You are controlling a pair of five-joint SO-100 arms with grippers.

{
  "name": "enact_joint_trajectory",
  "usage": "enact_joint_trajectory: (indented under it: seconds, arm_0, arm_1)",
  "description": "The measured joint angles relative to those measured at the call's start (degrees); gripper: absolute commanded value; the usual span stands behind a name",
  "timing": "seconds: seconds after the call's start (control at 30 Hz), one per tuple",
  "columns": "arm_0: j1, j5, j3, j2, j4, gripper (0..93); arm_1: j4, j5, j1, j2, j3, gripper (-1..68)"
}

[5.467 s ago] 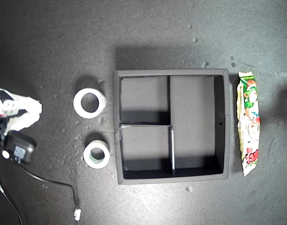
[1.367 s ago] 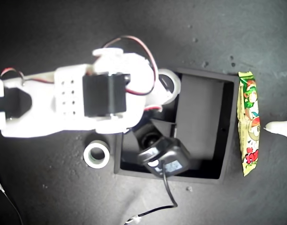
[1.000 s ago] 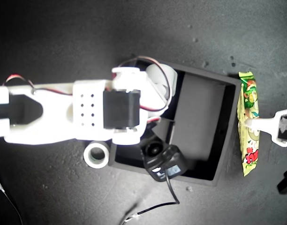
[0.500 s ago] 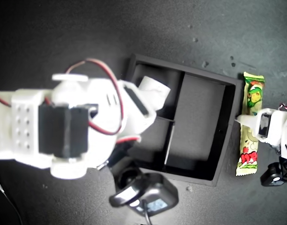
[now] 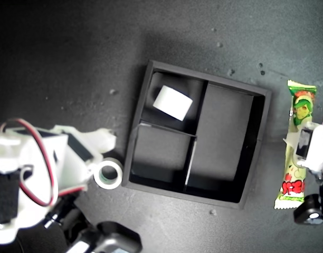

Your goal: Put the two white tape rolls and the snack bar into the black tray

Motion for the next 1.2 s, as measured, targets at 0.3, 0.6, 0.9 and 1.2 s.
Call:
enact_joint_trajectory:
  seconds: [0.3,0.6,0.9,1.2]
  arm_0:
    - [4.7,-3.3,31.4,10.1,-23.8,16.3]
    - [10.6,-6.9,37.0,5.7,-38.7,15.5]
    - [12.9,-10.2,44.6,5.6,-47.1,14.1]
    - [14.9,-10.9,46.0,5.7,-51.8,13.8]
  arm_1:
    - [-10.6,13.9,3.7,-0.1,-10.9,-0.4]
    - [-30.5,-7.8,4.7,-0.1,3.3,-0.5]
    - [-44.0,-12.5,10.4,-0.1,11.3,-0.5]
    - [-45.5,-12.5,11.3,-0.1,13.6,-0.5]
